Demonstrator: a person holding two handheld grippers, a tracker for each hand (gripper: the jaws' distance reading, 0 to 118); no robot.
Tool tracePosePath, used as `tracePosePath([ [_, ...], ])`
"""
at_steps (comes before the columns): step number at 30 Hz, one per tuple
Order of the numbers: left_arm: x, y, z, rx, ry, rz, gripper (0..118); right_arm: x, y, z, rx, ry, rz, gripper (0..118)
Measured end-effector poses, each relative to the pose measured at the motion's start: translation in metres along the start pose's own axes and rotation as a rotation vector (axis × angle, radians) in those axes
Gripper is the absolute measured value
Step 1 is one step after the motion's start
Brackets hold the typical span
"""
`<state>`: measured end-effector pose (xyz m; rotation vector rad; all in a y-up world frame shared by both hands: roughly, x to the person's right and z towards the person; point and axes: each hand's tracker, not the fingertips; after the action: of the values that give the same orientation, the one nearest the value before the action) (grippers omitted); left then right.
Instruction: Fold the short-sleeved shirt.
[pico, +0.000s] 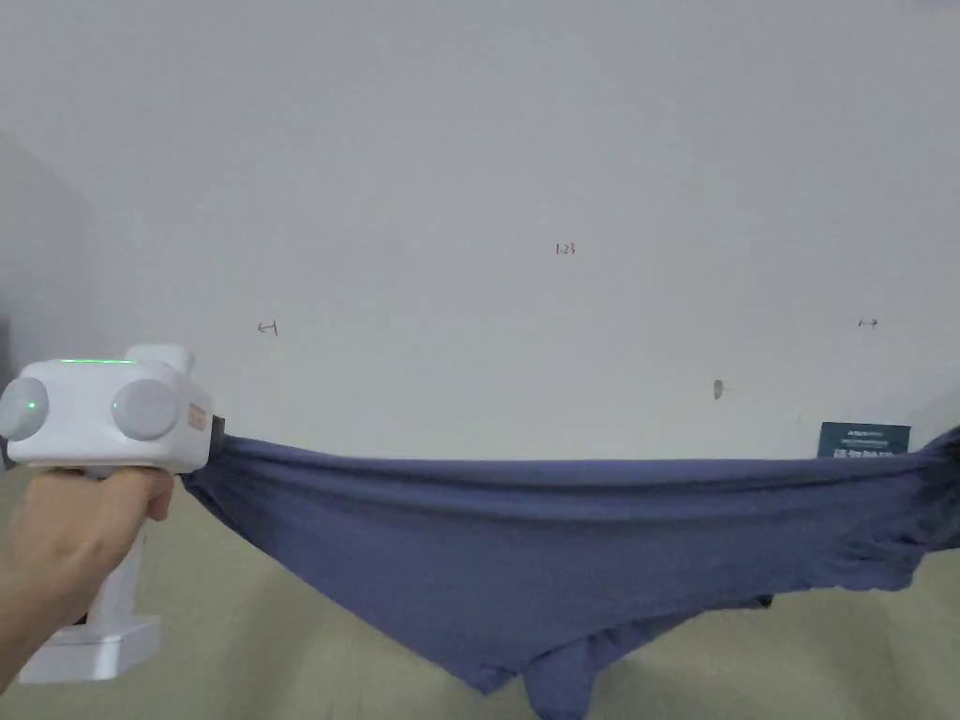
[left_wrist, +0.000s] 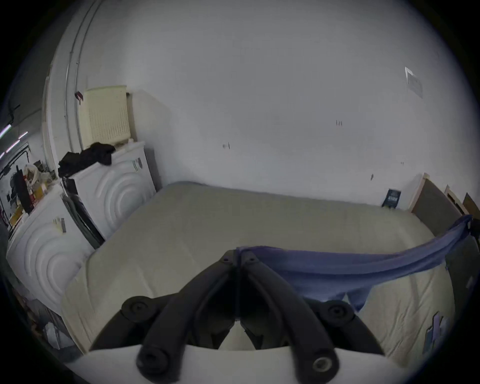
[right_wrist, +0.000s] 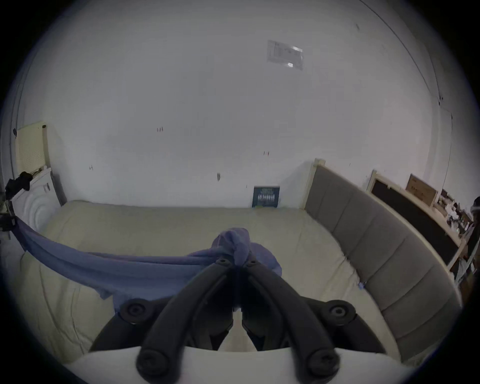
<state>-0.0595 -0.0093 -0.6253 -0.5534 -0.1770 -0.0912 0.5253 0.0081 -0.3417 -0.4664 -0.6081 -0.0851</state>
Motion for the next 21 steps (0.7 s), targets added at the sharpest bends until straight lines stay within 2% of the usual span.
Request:
tracePosePath([
  [4,-0.004,-0.058,-0.004,-0.091,-0.026,-0.056,0,0.010,-0.069,0.009,-0.083,0.022,-0.029,5],
  [8,-0.013,-0.123,0.003,-0.164,-0.062,-0.049,0,0.021,-0.144,0.036,-0.158,0.045,-0.031,5],
  [13,-0.029,-0.211,0.031,-0.276,-0.094,-0.064,0,0.041,-0.237,0.087,-0.262,0.047,-0.036,5],
  [16,-0.042,-0.260,0.052,-0.314,-0.114,-0.049,0,0.051,-0.283,0.123,-0.295,0.063,-0.069,5],
  [19,-0.063,-0.302,0.060,-0.360,-0.166,-0.002,0,0.059,-0.318,0.155,-0.314,0.063,-0.069,5],
  [21,-0.068,-0.321,0.073,-0.375,-0.168,-0.018,0,0.065,-0.334,0.174,-0.332,0.064,-0.105,5],
])
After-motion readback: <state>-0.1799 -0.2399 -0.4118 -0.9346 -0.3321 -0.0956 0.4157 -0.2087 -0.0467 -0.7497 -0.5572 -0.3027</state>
